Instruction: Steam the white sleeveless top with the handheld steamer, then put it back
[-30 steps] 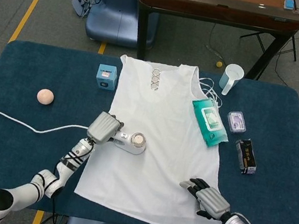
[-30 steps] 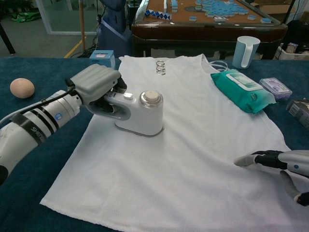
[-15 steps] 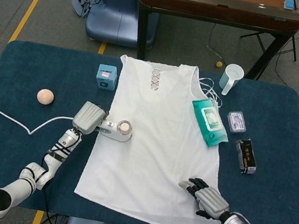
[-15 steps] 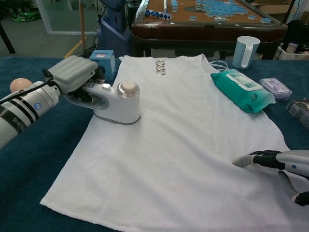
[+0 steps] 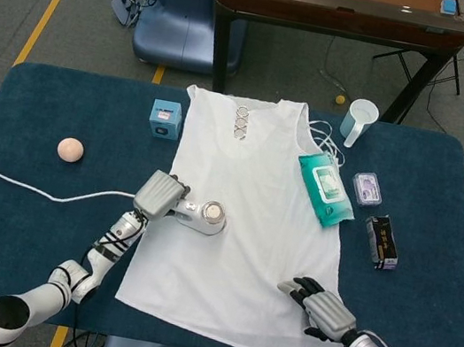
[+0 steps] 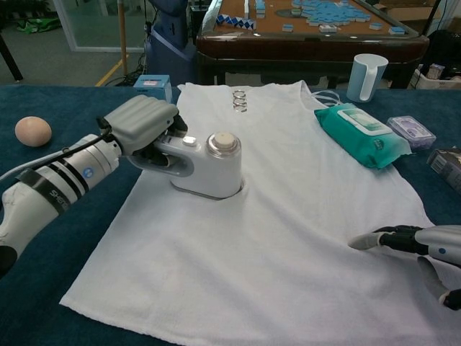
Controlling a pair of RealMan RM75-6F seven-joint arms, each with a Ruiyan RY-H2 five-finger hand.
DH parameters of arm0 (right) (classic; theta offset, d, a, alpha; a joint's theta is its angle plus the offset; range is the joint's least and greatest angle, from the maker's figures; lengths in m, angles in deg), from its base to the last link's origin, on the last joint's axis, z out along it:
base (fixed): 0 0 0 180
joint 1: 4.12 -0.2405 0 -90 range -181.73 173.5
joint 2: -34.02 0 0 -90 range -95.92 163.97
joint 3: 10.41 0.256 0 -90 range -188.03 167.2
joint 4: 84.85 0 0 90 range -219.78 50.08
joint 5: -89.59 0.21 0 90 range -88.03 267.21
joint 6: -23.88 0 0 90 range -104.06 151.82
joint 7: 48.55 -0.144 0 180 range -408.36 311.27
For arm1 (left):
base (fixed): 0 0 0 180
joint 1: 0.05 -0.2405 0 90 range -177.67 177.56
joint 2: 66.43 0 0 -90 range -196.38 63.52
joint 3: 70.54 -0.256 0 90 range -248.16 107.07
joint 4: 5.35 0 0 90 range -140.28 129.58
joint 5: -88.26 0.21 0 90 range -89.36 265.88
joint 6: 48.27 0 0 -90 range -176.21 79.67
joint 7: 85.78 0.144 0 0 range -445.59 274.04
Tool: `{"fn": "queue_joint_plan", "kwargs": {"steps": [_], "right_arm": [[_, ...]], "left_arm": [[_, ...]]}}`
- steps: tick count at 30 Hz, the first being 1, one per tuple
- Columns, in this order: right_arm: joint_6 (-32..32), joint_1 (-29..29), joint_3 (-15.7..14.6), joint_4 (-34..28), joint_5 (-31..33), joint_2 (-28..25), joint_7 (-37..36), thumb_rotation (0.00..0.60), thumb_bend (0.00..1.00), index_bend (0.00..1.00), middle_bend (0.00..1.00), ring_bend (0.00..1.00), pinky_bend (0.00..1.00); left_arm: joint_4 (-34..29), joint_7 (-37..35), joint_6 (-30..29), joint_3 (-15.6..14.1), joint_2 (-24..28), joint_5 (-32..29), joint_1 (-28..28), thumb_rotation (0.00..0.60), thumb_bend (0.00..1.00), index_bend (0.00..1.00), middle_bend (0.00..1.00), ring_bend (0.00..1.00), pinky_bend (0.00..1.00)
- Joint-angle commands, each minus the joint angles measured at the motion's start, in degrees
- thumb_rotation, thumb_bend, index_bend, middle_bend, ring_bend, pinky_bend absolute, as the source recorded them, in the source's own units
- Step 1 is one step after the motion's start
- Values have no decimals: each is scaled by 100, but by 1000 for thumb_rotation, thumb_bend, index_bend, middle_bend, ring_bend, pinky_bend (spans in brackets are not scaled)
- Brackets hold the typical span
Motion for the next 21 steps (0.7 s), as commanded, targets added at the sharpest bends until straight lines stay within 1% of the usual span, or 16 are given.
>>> {"fn": "queue_joint_plan", "kwargs": {"steps": [1, 10, 16, 21], "right_arm": [[-2, 5, -3, 1, 3, 1, -1, 600, 1000, 0, 119, 16, 0], [-47, 31, -15, 19, -12, -1, -34, 600, 1000, 0, 119, 16, 0], [-71, 50, -26, 44, -16, -3, -67, 600, 1000, 0, 119, 16, 0], [-98, 61, -34, 60, -33, -6, -93, 600, 1000, 0, 119, 16, 0]], "left_arm": [[-99, 108, 23, 21, -80, -1, 82, 600, 236, 765, 772, 653, 756], [-458, 535, 125, 91, -311, -7, 321, 600, 236, 763, 768, 650, 756], [-761, 769, 155, 187, -396, -34, 460, 600, 236, 763, 767, 649, 756], [-974, 968, 197, 209, -463, -44, 515, 600, 236, 762, 767, 649, 756]]}}
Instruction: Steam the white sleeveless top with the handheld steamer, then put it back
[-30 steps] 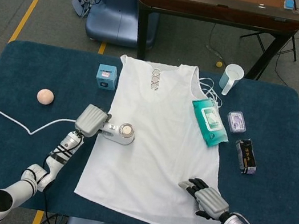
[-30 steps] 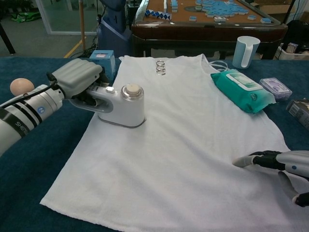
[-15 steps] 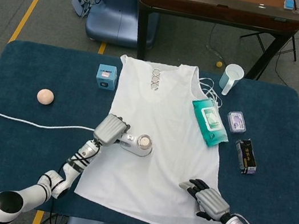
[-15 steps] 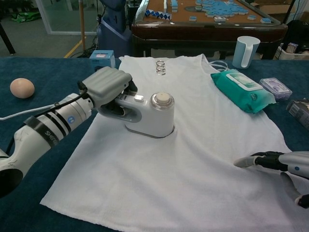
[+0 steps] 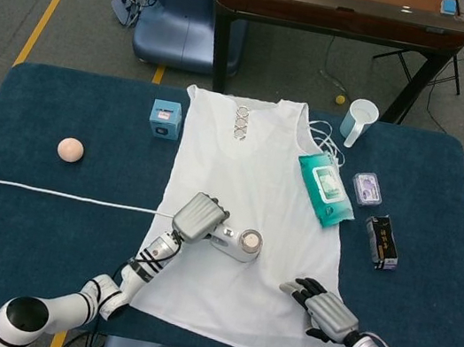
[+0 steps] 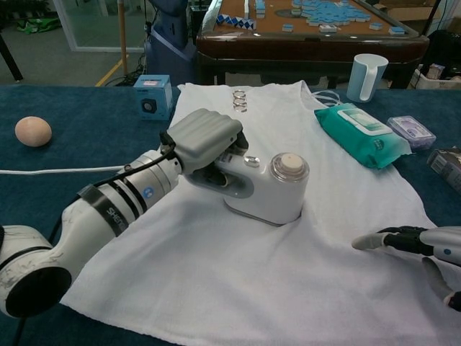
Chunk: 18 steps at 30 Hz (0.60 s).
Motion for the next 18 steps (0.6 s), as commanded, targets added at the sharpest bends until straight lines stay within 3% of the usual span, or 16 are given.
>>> {"fn": "queue_joint_plan", "kwargs": {"steps": [1, 18], "right_arm": [[-8, 4, -4, 7, -6, -5, -11, 600, 1000, 0, 119, 16, 0], [-40, 30, 4, -8, -10, -10, 11, 600, 1000, 0, 119, 16, 0]], "left_arm": [[-118, 116, 33, 11, -53, -4, 38, 600, 236, 763, 766, 649, 756], [141, 86, 0, -37, 95, 75, 25, 600, 236, 763, 766, 648, 756]]}}
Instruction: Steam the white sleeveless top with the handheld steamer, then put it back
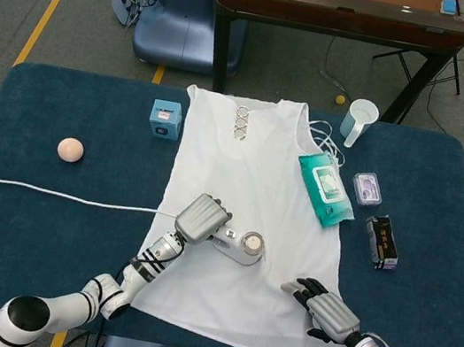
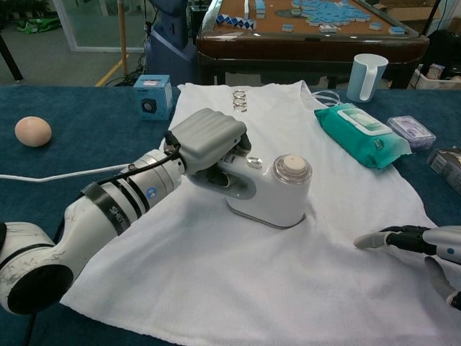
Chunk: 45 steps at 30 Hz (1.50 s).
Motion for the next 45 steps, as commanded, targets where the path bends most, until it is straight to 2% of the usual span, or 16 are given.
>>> {"fn": "queue_joint_plan", "kwargs": {"steps": [1, 11, 30, 45], "right_arm": [[6, -5, 4, -7, -2, 3, 9, 600, 1000, 0, 119, 16, 0], [34, -11, 19, -67, 21, -16, 85, 600, 1000, 0, 119, 16, 0], [106, -48, 68, -137, 66, -22, 178, 600, 1000, 0, 119, 16, 0], [92, -45, 75, -152, 63, -26, 188, 600, 1000, 0, 119, 16, 0]], "left_arm": [[103, -58, -37, -29, 64, 33, -19, 600, 236, 763, 766, 648, 756], [286, -330, 103, -21, 245, -90, -135, 600, 236, 764, 766, 647, 756], [892, -652, 0, -36, 526, -174, -315, 600, 236, 764, 766, 648, 756], [1304, -1041, -58, -106, 848, -293, -716, 600, 236, 764, 766, 648, 756]]}}
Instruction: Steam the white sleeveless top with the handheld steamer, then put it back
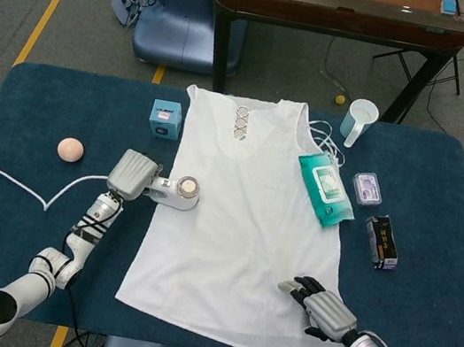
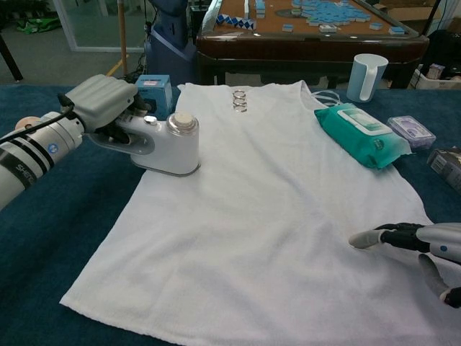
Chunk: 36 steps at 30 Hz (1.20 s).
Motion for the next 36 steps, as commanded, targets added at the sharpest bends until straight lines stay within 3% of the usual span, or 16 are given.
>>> {"fn": "queue_joint_plan", "kwargs": {"steps": [1, 15, 24, 27, 29, 32, 36], "right_arm": [[-6, 2, 3, -7, 1, -5, 7, 600, 1000, 0, 119, 16, 0], [-144, 49, 23, -98, -11, -94, 25, 600, 1000, 0, 119, 16, 0], [-513, 87, 112, -277, -162, -230, -36, 600, 1000, 0, 119, 16, 0], [-783, 137, 192, -346, -210, -296, -158, 600, 882, 0, 119, 16, 0], [-951, 172, 256, -367, -221, -340, -194, 600, 684, 0, 119, 16, 0], [-1189, 232, 382, -407, -187, -434, -153, 600, 490, 0, 121, 16, 0], [-1405, 301, 507, -471, -123, -542, -141, 600, 410, 0, 121, 16, 0]], "left_arm": [[60, -52, -6, -29, 61, -18, -89, 600, 236, 764, 766, 648, 756], [-325, -807, -412, 116, 552, -276, -706, 600, 235, 765, 766, 647, 756], [-654, -895, -846, -144, 862, -71, -1161, 600, 231, 764, 765, 647, 756], [-689, -880, -934, -251, 914, 28, -1253, 600, 231, 763, 763, 645, 756], [-679, -842, -948, -308, 936, 80, -1288, 600, 231, 761, 760, 642, 756], [-651, -800, -899, -383, 947, 133, -1333, 600, 222, 758, 749, 636, 756], [-559, -759, -827, -458, 935, 182, -1375, 600, 214, 747, 728, 627, 750]]}}
